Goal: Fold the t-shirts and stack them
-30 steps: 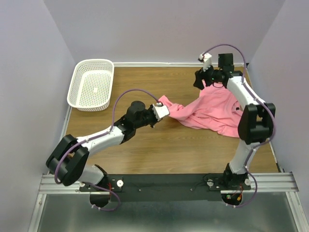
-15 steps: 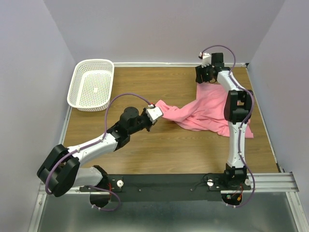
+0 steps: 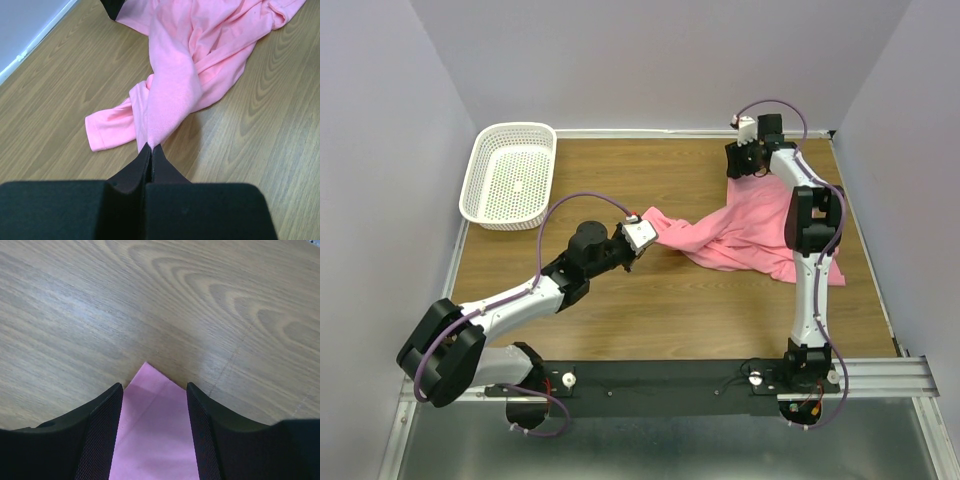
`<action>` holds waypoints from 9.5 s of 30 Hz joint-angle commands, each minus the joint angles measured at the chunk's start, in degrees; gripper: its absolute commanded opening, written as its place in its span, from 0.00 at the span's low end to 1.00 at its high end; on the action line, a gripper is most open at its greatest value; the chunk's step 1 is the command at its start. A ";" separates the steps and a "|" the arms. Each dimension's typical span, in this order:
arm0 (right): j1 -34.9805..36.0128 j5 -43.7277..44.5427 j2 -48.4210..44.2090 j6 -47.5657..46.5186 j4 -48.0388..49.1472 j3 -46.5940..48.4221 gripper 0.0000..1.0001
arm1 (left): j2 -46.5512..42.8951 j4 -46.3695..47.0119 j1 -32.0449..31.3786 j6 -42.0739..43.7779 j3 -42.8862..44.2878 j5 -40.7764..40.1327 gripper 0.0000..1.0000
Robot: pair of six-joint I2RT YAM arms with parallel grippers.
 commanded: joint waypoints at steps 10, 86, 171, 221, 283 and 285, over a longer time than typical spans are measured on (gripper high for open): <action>-0.06 1.08 4.89 -3.42 -4.67 3.67 0.43 | -1.06 1.59 -0.31 -0.89 0.39 -0.75 0.00; -2.26 -1.03 -17.27 8.08 27.85 -26.49 0.01 | 39.88 -22.05 22.44 -23.84 46.67 -14.98 0.00; -30.03 -17.50 -50.67 -32.53 -21.10 -55.76 0.95 | 3.39 -10.45 11.99 -45.63 5.01 -9.98 0.76; -16.15 -7.09 13.77 23.64 2.80 17.47 0.38 | 59.93 -25.92 29.57 -40.09 68.15 5.14 0.62; -16.15 -16.66 6.67 24.52 2.53 9.94 0.01 | 59.95 -30.34 29.39 -38.25 77.59 2.07 0.00; -16.15 -18.69 3.50 24.44 3.32 6.68 0.01 | 54.24 -28.04 29.39 -37.89 71.88 2.24 0.00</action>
